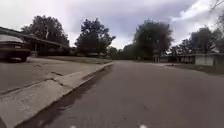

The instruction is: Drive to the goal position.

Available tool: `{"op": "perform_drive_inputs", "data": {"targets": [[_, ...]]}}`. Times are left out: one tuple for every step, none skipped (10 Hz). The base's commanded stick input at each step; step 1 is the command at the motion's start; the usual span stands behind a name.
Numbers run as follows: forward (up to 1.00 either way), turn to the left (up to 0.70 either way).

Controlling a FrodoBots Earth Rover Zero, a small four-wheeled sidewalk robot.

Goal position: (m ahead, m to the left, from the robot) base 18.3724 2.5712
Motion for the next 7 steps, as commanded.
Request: {"op": "perform_drive_inputs", "data": {"targets": [[0.70, -0.15], [0.70, 0.00], [0.70, 0.00], [0.70, 0.00], [0.70, 0.00], [0.70, 0.00], [0.70, 0.00]]}}
